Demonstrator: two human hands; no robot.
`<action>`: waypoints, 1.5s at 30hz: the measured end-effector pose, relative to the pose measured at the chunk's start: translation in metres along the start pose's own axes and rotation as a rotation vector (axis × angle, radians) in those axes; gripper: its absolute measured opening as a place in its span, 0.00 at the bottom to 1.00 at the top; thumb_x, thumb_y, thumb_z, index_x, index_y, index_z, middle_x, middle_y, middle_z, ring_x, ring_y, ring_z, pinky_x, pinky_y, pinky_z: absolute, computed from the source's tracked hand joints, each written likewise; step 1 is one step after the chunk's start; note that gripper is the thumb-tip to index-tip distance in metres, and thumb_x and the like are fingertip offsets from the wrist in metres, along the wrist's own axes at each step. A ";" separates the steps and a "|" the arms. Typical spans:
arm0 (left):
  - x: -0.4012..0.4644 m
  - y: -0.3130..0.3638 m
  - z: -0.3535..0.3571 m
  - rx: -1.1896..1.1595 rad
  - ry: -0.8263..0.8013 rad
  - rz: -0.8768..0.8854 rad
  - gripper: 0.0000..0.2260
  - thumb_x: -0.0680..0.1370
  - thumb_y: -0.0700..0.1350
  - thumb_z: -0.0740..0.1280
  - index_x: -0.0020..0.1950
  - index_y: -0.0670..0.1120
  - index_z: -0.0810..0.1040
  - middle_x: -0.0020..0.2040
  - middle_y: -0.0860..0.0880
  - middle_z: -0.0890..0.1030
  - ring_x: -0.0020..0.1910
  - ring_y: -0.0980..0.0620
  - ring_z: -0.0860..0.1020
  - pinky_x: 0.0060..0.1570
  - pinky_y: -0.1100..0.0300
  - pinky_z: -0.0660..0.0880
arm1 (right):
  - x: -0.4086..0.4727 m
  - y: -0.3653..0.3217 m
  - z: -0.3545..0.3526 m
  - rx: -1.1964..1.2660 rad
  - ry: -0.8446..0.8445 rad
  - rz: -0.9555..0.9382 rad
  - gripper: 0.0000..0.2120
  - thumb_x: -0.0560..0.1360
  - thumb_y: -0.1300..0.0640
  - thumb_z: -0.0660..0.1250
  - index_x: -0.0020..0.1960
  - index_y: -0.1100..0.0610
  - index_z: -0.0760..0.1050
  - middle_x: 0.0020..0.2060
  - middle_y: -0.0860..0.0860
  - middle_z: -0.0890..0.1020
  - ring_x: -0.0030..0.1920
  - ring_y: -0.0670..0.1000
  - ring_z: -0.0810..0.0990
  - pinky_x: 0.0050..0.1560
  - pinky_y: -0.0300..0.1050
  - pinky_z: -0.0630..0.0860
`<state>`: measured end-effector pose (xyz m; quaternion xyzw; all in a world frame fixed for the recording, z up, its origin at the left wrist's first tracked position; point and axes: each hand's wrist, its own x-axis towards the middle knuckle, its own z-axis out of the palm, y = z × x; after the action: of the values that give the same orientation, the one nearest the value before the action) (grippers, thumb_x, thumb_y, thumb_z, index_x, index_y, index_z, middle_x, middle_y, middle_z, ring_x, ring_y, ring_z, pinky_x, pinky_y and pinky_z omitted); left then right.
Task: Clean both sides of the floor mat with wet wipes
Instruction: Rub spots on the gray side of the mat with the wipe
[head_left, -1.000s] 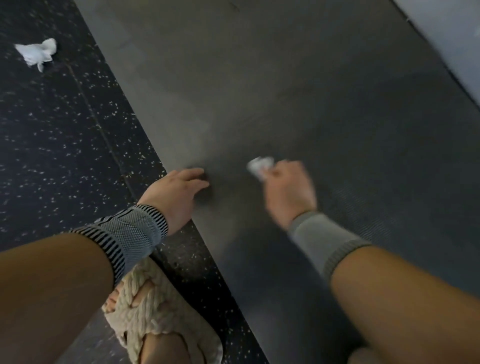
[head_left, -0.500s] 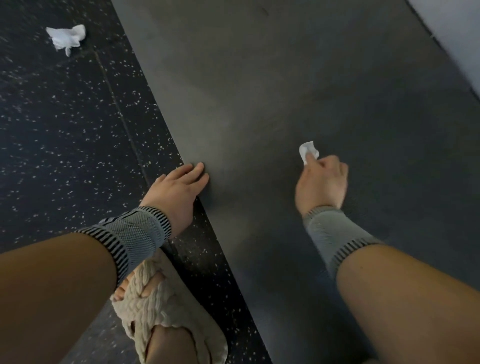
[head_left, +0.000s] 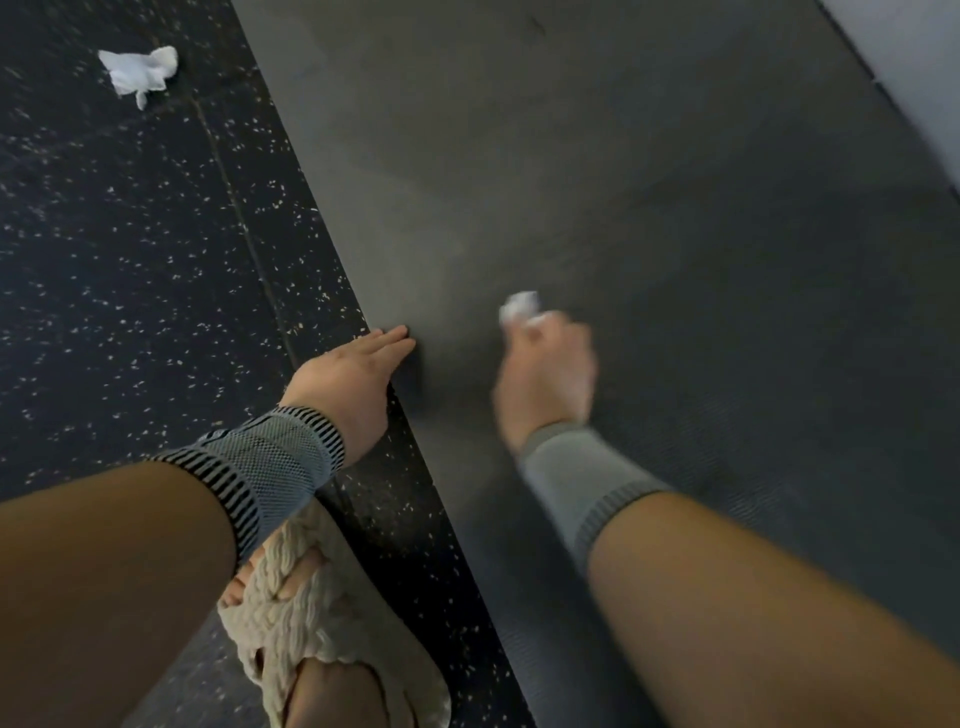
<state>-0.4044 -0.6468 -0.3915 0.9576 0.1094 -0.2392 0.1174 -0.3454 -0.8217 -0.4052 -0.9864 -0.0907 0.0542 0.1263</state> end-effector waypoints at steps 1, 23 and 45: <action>-0.001 0.001 -0.002 0.015 0.032 -0.014 0.35 0.76 0.35 0.58 0.78 0.59 0.53 0.77 0.61 0.58 0.74 0.59 0.59 0.70 0.62 0.58 | -0.017 -0.023 0.004 0.065 -0.087 -0.218 0.12 0.76 0.62 0.58 0.55 0.58 0.77 0.45 0.57 0.78 0.46 0.60 0.77 0.39 0.49 0.68; 0.017 0.002 -0.028 -0.061 0.009 -0.098 0.37 0.71 0.31 0.60 0.74 0.57 0.57 0.66 0.59 0.74 0.58 0.52 0.78 0.57 0.51 0.77 | 0.038 0.017 0.004 -0.032 -0.083 0.070 0.21 0.76 0.61 0.55 0.68 0.53 0.69 0.59 0.54 0.71 0.59 0.57 0.69 0.59 0.48 0.65; 0.027 0.012 -0.039 0.042 -0.139 -0.150 0.39 0.73 0.31 0.61 0.77 0.61 0.55 0.71 0.55 0.64 0.65 0.48 0.73 0.60 0.51 0.75 | 0.058 0.030 0.001 0.046 -0.136 -0.120 0.21 0.76 0.61 0.57 0.67 0.52 0.71 0.59 0.56 0.73 0.59 0.58 0.69 0.58 0.48 0.66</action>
<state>-0.3609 -0.6435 -0.3692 0.9301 0.1674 -0.3154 0.0861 -0.2843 -0.8388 -0.4185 -0.9701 -0.1566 0.1153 0.1455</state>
